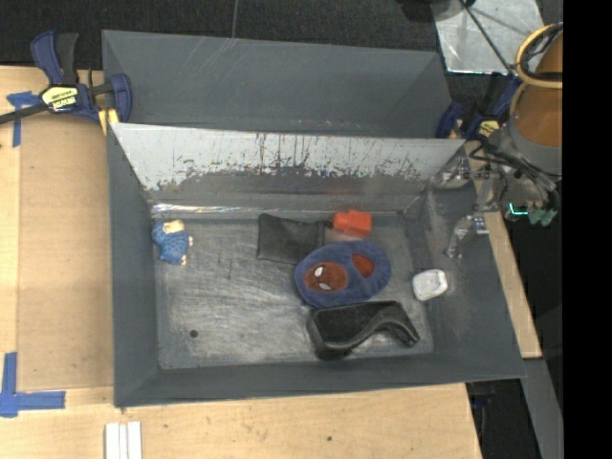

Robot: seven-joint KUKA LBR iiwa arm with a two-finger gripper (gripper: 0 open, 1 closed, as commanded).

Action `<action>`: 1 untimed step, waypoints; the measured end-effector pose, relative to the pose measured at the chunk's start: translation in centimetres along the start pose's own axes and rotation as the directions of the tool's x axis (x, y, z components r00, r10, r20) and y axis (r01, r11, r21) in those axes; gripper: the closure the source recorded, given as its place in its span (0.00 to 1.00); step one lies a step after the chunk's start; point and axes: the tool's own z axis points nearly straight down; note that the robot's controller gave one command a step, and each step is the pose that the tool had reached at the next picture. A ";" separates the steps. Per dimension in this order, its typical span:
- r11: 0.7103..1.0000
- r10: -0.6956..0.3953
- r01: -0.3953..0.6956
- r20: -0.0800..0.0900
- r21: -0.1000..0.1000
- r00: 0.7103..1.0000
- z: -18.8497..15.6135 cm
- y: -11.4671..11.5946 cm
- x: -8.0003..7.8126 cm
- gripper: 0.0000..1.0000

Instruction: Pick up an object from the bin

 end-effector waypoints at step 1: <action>0.985 -0.171 0.171 0.013 0.006 0.985 14.9 8.1 1.8 0.00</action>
Offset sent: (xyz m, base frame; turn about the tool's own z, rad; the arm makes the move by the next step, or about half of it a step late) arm -0.0213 0.0825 -0.1506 -0.1729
